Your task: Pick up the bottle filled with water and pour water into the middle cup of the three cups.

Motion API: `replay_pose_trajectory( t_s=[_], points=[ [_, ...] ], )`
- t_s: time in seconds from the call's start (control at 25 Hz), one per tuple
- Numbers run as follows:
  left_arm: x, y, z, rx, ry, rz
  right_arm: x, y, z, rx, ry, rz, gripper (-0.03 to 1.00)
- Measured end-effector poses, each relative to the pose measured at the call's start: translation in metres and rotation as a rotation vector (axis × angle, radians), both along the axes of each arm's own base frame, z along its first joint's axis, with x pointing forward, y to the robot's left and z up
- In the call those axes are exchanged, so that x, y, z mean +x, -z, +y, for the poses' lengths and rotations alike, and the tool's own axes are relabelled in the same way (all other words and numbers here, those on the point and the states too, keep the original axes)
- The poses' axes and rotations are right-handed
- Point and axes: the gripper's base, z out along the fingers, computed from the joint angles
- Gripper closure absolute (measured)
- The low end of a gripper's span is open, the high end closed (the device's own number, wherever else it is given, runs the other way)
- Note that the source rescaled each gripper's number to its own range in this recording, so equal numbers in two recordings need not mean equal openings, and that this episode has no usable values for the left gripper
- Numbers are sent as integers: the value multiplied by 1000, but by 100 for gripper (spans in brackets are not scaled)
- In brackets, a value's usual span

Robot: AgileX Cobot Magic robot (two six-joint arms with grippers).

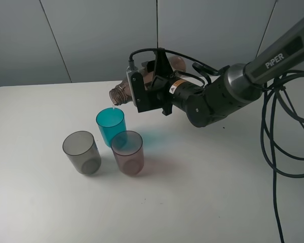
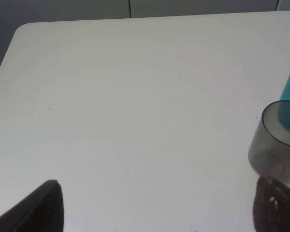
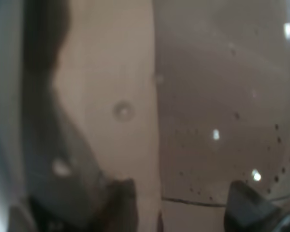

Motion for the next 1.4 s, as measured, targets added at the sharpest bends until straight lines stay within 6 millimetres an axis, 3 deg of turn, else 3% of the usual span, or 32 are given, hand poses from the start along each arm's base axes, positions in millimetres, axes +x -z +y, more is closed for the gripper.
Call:
replay_pose_trajectory(
  t_s=[1.4],
  points=[
    [0, 0, 0, 2, 1, 0, 2, -10, 2, -52, -35, -144, 95]
  ],
)
